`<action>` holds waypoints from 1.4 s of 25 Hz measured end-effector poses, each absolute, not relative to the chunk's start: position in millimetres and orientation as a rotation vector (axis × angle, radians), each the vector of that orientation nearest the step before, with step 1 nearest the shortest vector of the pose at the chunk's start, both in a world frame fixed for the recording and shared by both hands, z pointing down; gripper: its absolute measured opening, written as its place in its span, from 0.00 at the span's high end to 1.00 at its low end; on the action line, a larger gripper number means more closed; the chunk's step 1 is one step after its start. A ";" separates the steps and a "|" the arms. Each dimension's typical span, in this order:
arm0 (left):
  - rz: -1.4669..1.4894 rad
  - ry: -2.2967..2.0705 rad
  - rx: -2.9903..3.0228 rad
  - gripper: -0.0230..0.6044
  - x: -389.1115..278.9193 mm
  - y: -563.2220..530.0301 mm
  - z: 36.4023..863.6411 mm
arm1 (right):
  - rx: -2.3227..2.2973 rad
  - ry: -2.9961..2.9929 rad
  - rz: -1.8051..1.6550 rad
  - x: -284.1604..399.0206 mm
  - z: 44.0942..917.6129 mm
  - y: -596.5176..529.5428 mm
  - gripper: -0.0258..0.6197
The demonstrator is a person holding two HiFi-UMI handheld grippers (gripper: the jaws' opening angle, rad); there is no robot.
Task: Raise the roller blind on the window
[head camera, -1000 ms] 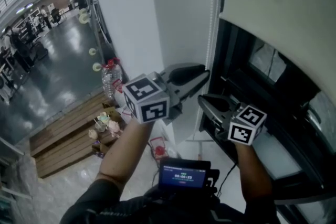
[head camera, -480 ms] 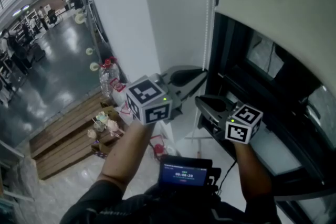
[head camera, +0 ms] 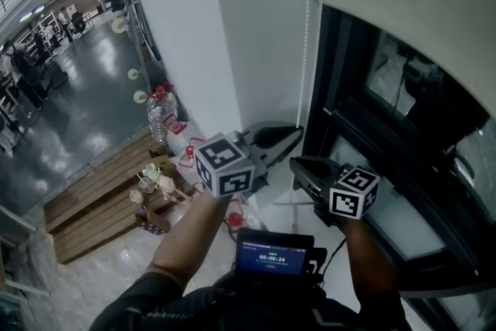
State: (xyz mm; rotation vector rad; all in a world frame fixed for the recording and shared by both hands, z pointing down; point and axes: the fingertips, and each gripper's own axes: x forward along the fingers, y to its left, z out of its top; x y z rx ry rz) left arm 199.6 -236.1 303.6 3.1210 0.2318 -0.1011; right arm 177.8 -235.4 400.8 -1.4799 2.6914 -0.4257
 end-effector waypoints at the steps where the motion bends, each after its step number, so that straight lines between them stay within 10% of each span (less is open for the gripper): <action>1: -0.092 0.239 3.118 0.95 199.6 -234.2 307.7 | -1.482 2.696 -0.435 177.1 404.7 -234.9 0.96; 19: -0.077 0.272 3.085 0.95 196.7 -225.5 332.9 | -1.652 2.731 -0.065 206.3 316.0 -202.5 0.82; 35: -0.078 0.284 3.097 0.95 191.9 -216.2 331.6 | -1.391 2.670 0.059 180.3 215.4 -231.2 0.96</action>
